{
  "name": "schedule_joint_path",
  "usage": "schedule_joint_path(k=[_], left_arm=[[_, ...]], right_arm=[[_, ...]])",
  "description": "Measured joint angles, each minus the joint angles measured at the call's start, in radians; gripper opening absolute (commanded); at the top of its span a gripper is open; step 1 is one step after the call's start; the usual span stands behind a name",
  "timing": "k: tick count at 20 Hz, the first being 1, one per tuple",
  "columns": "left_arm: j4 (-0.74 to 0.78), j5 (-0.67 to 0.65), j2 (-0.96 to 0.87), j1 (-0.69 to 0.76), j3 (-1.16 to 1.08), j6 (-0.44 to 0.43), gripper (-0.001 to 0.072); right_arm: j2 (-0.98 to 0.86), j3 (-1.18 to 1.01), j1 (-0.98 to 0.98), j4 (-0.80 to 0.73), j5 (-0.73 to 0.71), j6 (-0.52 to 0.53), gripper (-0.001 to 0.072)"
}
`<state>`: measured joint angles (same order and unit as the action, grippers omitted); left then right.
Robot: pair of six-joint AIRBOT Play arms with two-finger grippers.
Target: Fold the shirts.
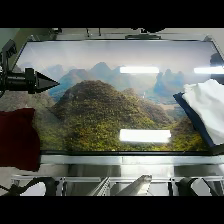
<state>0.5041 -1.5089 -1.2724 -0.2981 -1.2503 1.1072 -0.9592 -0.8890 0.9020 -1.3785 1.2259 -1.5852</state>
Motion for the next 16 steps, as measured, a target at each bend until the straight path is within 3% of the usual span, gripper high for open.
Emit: schedule_joint_path(k=[6,7,8,9,11,12,16], left_arm=[[0.000,-0.011,0.000,0.000,-0.006,0.001,0.0006],[0.000,-0.019,0.000,0.000,-0.018,0.002,0.0006],[0.000,-0.033,0.001,0.000,-0.036,0.002,0.0006],[0.000,-0.045,0.005,0.000,-0.056,0.004,0.0006],[-0.002,-0.071,0.031,0.000,-0.093,0.018,0.0006],[-0.002,-0.074,0.054,0.000,-0.097,0.025,0.0006],[-0.002,-0.061,0.200,0.000,0.029,0.037,0.0006]], right_arm=[[0.000,-0.040,-0.002,-0.017,0.060,0.001,0.0700],[0.006,-0.063,-0.014,-0.001,0.079,0.003,0.0615],[0.014,-0.091,-0.035,0.028,0.103,0.005,0.0399],[0.024,-0.119,-0.065,0.060,0.121,0.009,0.0263],[0.050,-0.161,-0.145,0.136,0.144,0.023,0.0180],[0.062,-0.174,-0.192,0.171,0.148,0.026,0.0011],[0.112,-0.172,-0.437,0.275,0.155,0.044,0.0016]])
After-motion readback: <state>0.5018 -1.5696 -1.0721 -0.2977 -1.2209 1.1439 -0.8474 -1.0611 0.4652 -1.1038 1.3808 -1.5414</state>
